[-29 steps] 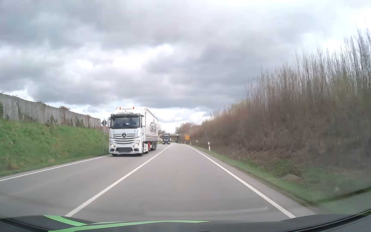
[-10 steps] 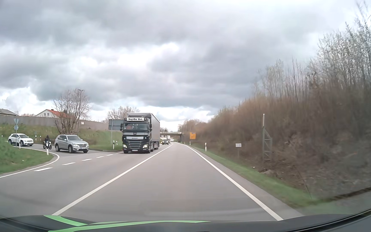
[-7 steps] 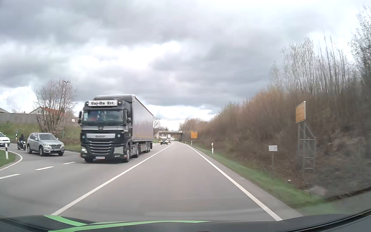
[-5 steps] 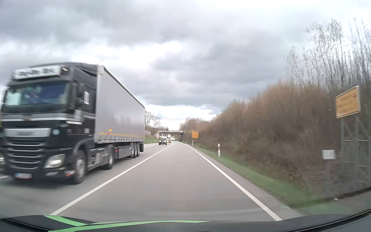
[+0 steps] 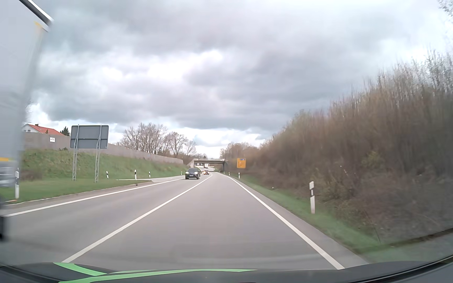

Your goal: Follow the waypoints while adhering to traffic rules and regulations

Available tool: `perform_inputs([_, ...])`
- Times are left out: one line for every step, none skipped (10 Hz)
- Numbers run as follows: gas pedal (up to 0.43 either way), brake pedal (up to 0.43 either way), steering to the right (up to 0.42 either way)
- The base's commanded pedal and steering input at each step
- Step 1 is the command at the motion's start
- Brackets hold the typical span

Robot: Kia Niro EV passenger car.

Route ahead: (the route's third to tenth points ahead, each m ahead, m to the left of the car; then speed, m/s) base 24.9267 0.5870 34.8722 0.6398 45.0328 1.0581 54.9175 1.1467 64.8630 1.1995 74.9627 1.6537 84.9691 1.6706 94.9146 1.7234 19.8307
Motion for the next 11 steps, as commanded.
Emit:
perform_inputs([0.11, 0.0, -0.001])
perform_inputs([0.11, 0.0, -0.001])
perform_inputs([0.11, 0.0, -0.001])
perform_inputs([0.11, 0.0, -0.001])
perform_inputs([0.11, 0.0, -0.001])
perform_inputs([0.11, 0.0, -0.001])
perform_inputs([0.11, 0.0, -0.001])
perform_inputs([0.11, 0.0, -0.001])
perform_inputs([0.11, 0.0, -0.001])
perform_inputs([0.11, 0.0, -0.001])
perform_inputs([0.11, 0.0, -0.001])
